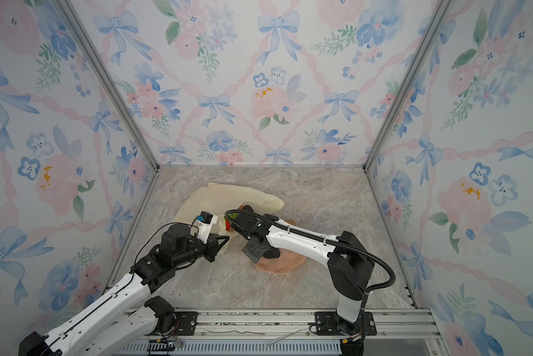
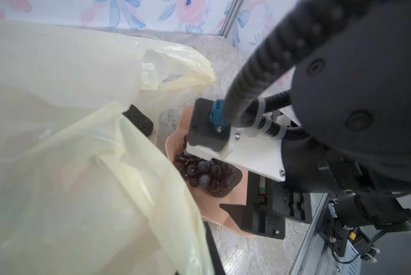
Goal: Place the fruits into the plastic bag
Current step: Pick up the fruit from the plate.
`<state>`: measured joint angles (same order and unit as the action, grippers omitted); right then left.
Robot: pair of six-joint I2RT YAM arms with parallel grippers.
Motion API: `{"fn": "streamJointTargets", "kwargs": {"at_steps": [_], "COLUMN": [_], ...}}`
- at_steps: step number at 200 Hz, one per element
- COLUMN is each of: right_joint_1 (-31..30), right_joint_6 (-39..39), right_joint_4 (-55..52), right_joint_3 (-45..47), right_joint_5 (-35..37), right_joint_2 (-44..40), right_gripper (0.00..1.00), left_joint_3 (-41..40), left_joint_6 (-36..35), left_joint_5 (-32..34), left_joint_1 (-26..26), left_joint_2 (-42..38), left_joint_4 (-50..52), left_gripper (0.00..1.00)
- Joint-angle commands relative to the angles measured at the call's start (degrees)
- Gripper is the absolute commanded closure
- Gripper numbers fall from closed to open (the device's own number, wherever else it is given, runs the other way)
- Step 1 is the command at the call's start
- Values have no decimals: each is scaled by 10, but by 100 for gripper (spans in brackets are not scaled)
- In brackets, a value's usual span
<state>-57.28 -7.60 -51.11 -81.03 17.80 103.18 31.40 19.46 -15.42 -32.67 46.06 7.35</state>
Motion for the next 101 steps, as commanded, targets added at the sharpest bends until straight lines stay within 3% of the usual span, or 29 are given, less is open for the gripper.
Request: {"fn": "streamJointTargets", "kwargs": {"at_steps": [1, 101], "right_joint_1": [-5, 1], "right_joint_6": [18, 45], "right_joint_4": [-17, -23], "right_joint_3": [-29, -87], "right_joint_5": [36, 85], "right_joint_2": [15, 99], "right_gripper": [4, 3], "left_joint_3": [4, 5], "left_joint_6": [-13, -14], "left_joint_5": [5, 10], "left_joint_1": [-4, -4], "left_joint_2": [1, -1], "left_joint_4": [6, 9], "left_gripper": [100, 100]}}
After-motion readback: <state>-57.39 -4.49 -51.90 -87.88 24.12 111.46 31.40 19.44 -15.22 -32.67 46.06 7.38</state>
